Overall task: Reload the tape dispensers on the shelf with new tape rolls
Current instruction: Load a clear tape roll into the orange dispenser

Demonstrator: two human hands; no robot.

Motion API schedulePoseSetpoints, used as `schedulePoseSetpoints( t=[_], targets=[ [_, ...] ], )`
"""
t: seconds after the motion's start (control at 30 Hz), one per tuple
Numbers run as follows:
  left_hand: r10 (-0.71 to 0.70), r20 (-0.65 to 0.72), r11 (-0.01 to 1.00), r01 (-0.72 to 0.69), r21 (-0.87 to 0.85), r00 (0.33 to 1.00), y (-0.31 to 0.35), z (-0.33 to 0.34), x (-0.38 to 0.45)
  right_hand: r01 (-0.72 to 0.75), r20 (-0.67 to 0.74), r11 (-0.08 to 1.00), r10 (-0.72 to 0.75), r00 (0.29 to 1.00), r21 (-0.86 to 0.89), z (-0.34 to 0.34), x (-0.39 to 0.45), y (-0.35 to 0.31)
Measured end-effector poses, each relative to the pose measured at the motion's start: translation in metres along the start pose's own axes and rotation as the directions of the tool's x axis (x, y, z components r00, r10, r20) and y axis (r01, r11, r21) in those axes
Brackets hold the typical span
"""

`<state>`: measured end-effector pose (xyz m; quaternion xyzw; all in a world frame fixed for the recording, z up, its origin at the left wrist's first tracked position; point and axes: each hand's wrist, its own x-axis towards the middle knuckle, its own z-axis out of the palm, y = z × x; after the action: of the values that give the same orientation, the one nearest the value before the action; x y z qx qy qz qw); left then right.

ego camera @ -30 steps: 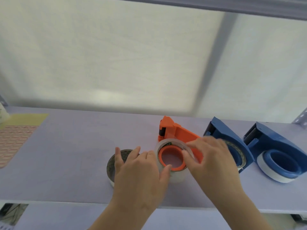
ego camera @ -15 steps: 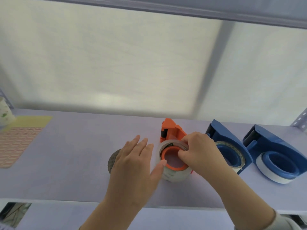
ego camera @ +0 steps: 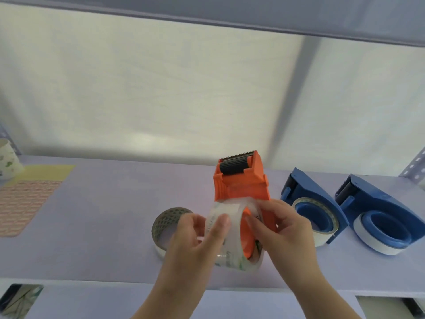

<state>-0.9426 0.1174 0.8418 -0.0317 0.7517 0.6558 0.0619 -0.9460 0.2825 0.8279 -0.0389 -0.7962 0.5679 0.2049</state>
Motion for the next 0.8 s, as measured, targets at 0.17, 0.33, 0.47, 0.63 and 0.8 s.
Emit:
schedulePoseSetpoints(
  t=[0.17,0.33,0.47,0.63,0.8],
  targets=[
    [-0.027,0.423,0.901,0.205,-0.382,0.906,0.004,-0.005,-0.002,-0.145,0.066,0.969,0.134,0.989,0.202,0.009,-0.011,0.009],
    [-0.02,0.427,0.907,0.196,-0.372,0.904,-0.01,-0.008,0.001,-0.293,0.196,0.918,0.246,0.949,0.268,0.006,-0.007,0.01],
    [-0.048,0.376,0.936,0.173,-0.306,0.926,-0.017,-0.003,0.0,-0.309,0.223,0.929,0.264,0.938,0.202,0.008,0.001,0.001],
    [-0.028,0.3,0.975,0.092,-0.201,0.954,-0.018,-0.001,0.0,-0.338,0.152,0.932,0.318,0.936,0.133,0.014,0.008,-0.006],
    [-0.04,0.359,0.991,0.082,-0.104,0.932,-0.02,-0.005,0.002,-0.241,0.091,0.97,0.237,0.967,0.04,0.013,0.008,-0.012]
  ],
)
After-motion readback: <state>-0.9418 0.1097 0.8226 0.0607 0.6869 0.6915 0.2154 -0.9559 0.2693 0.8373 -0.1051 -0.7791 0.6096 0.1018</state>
